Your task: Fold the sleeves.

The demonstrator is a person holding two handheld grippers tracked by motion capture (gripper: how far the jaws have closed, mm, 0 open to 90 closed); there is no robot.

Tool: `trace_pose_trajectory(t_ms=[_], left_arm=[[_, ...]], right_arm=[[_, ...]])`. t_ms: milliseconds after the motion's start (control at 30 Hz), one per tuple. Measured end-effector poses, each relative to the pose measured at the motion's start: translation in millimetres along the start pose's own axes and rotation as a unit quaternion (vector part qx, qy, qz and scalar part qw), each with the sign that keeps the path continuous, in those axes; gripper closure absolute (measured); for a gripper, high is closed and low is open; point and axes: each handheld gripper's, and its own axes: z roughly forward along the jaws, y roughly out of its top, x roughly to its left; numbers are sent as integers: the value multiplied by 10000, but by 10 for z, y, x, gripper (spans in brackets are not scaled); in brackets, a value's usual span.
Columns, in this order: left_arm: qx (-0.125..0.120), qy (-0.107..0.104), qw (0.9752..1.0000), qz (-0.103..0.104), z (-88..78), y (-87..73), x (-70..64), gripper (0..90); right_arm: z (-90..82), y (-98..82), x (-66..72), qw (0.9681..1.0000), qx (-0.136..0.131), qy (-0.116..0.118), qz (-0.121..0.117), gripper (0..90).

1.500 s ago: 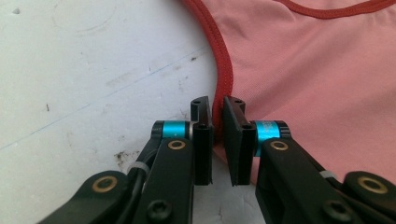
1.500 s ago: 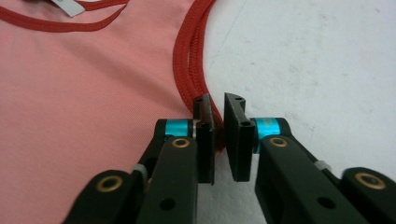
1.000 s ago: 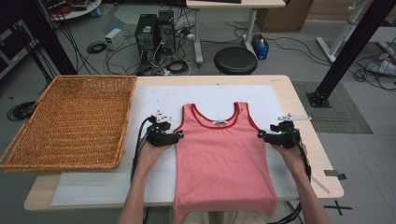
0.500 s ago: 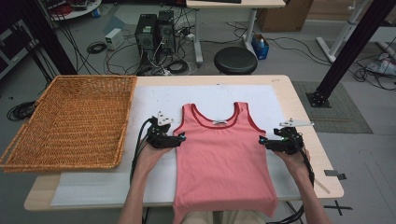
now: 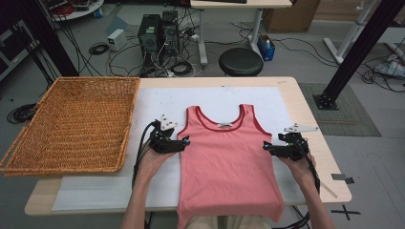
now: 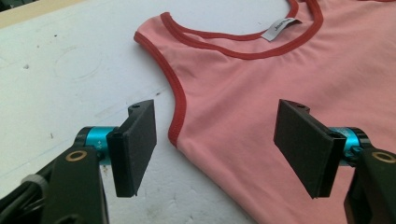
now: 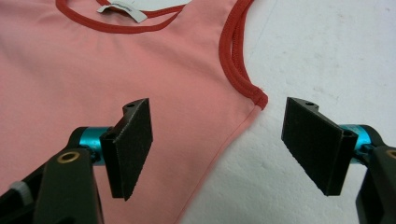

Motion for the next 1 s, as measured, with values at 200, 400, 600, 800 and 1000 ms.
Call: trace_pose_trajectory(t_ms=[200,400,600,800,1000], left_arm=[[-2,-19,10000,79,-22,52,-24,300],[-83,-52,9997,221,-66,148,-53,299],[-112,-116,9991,389,-10,321,-16,298],[-86,-201,9991,373,184,540,101,301],[195,-123,9995,223,509,734,299,335]], right_arm=[[-50,5,36,10000,-67,28,-36,246],[-80,-23,119,9999,-108,56,-74,246],[-112,-30,177,9997,-142,115,-142,246],[-114,-52,156,9998,-90,131,-139,246],[-124,-61,130,9999,-45,92,-128,247]])
